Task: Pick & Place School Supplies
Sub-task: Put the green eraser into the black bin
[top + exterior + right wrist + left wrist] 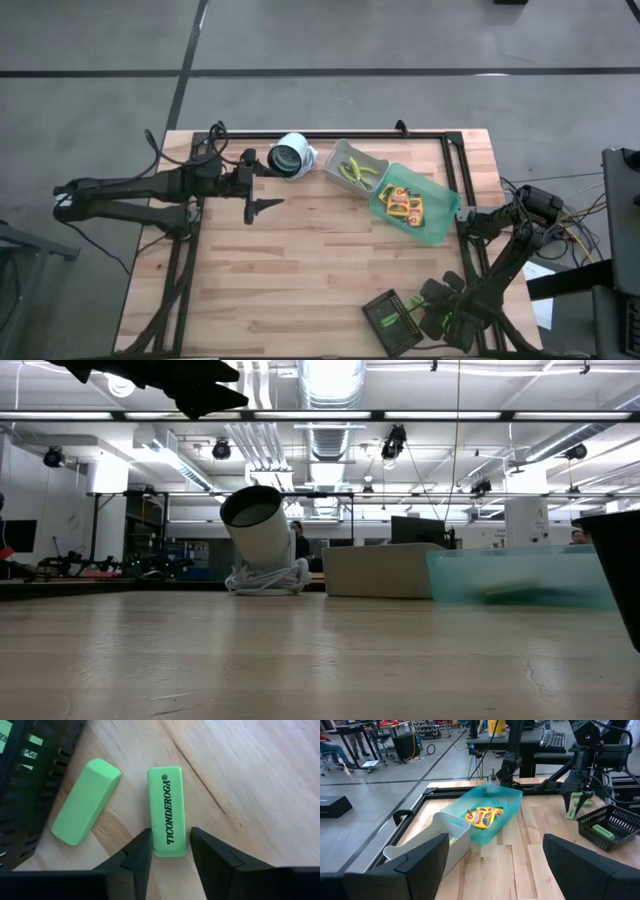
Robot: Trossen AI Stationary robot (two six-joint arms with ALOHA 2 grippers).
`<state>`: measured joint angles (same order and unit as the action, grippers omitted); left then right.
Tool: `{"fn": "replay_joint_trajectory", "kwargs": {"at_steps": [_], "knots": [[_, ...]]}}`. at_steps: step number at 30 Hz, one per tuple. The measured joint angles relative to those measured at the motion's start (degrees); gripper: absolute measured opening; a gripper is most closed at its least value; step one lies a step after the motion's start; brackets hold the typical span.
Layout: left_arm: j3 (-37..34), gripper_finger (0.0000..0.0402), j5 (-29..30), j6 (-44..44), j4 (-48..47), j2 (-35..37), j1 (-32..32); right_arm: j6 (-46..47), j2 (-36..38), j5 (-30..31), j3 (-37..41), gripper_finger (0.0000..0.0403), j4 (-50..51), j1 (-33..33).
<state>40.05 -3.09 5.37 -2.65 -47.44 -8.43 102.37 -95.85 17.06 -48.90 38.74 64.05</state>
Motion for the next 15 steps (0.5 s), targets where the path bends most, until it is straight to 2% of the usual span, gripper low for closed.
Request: {"fn": "replay_joint_trajectory", "kwargs": {"at_steps": [8, 15], "knots": [[0.0, 0.0328, 0.0, 0.0, 0.0, 0.0, 0.0, 0.9, 0.0, 0.2, -0.3, 0.0075, 0.0, 0.0], [0.0, 0.0328, 0.0, 0.0, 0.0, 0.0, 0.0, 1.2, 0.0, 0.8, -0.4, 0.0066, -0.4, 0.1]]}}
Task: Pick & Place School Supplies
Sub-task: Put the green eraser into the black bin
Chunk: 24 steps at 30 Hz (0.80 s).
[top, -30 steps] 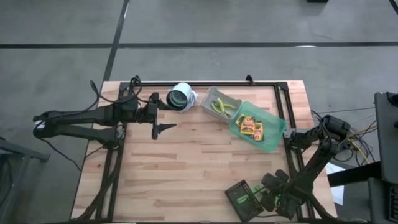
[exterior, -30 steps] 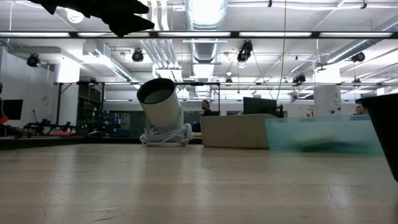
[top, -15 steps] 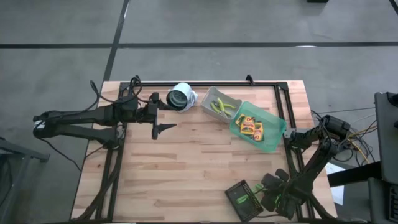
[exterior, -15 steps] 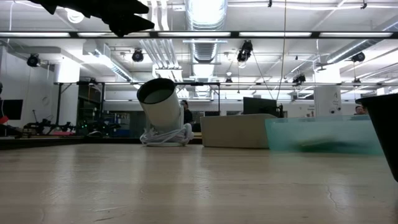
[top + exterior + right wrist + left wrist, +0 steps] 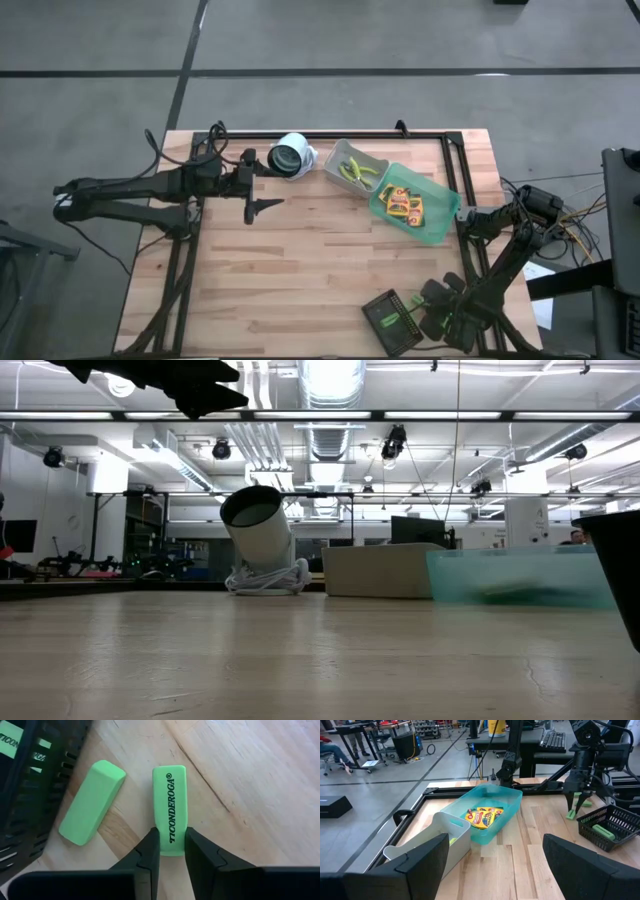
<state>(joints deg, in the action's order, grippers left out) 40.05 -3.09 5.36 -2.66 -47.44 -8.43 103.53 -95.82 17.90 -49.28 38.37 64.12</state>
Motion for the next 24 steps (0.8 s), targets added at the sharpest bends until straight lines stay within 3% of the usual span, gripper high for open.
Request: {"fn": "replay_joint_trajectory", "kwargs": {"at_steps": [7, 15, 19, 24], "knots": [[0.0, 0.0328, 0.0, 0.0, 0.0, 0.0, 0.0, 0.0, 2.8, 2.8, -0.1, 0.0067, 2.1, 0.0], [0.0, 0.0328, 0.0, 0.0, 0.0, 0.0, 0.0, -3.2, 11.4, 7.7, -0.1, 0.0069, 8.8, 0.0], [0.0, 0.0328, 0.0, 0.0, 0.0, 0.0, 0.0, -10.6, 16.0, 12.0, -0.1, 0.0070, 9.8, 0.0], [0.0, 0.0328, 0.0, 0.0, 0.0, 0.0, 0.0, -27.4, 20.4, 17.6, -0.1, 0.0070, 6.8, 0.0]]}}
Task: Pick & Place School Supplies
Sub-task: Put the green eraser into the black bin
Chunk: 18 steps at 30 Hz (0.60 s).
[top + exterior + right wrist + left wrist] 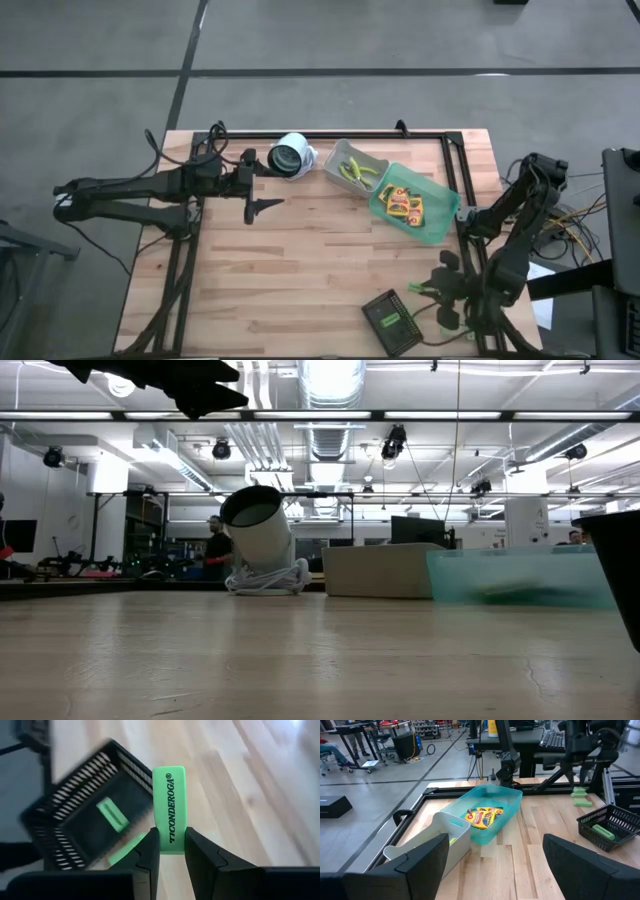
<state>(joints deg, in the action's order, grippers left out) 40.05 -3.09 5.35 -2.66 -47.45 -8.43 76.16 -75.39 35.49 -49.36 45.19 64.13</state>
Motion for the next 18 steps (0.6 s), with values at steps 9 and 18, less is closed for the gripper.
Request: {"fn": "replay_joint_trajectory", "kwargs": {"at_steps": [9, 18], "knots": [[0.0, 0.0328, 0.0, 0.0, 0.0, 0.0, 0.0, -17.9, 1.1, 0.4, 0.0, 0.0070, -7.6, -0.1], [0.0, 0.0328, 0.0, 0.0, 0.0, 0.0, 0.0, -19.1, -5.8, -1.6, 0.2, 0.0070, -11.8, -0.1]]}}
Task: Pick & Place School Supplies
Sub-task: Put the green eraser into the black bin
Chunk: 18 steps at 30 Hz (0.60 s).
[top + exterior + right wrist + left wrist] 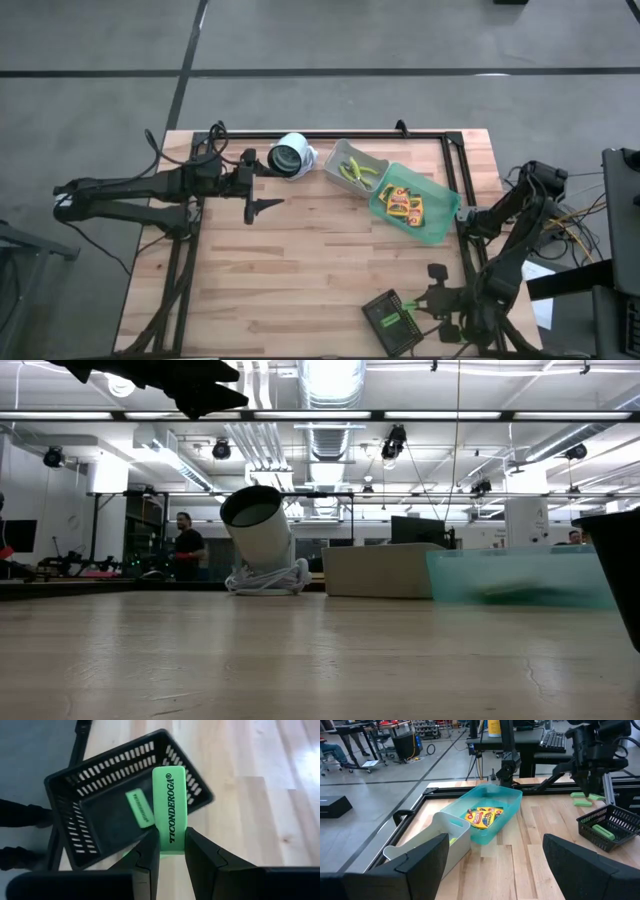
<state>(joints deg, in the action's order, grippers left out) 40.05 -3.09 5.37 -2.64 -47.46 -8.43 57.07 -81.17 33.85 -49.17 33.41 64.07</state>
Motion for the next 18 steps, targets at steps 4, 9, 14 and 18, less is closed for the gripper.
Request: {"fn": "replay_joint_trajectory", "kwargs": {"at_steps": [4, 9, 14, 18], "knots": [[0.0, 0.0328, 0.0, 0.0, 0.0, 0.0, 0.0, -0.3, -2.0, 0.0, 0.1, 0.0070, -2.2, 0.0], [0.0, 0.0328, 0.0, 0.0, 0.0, 0.0, 0.0, -3.1, -2.6, 0.0, 0.1, 0.0070, -5.9, 0.0], [0.0, 0.0328, 0.0, 0.0, 0.0, 0.0, 0.0, -5.9, -2.3, -3.4, 0.3, 0.0070, -8.8, -1.5], [0.0, 0.0328, 0.0, 0.0, 0.0, 0.0, 0.0, -10.8, -2.2, -5.6, 0.6, 0.0070, -11.9, -3.8]]}}
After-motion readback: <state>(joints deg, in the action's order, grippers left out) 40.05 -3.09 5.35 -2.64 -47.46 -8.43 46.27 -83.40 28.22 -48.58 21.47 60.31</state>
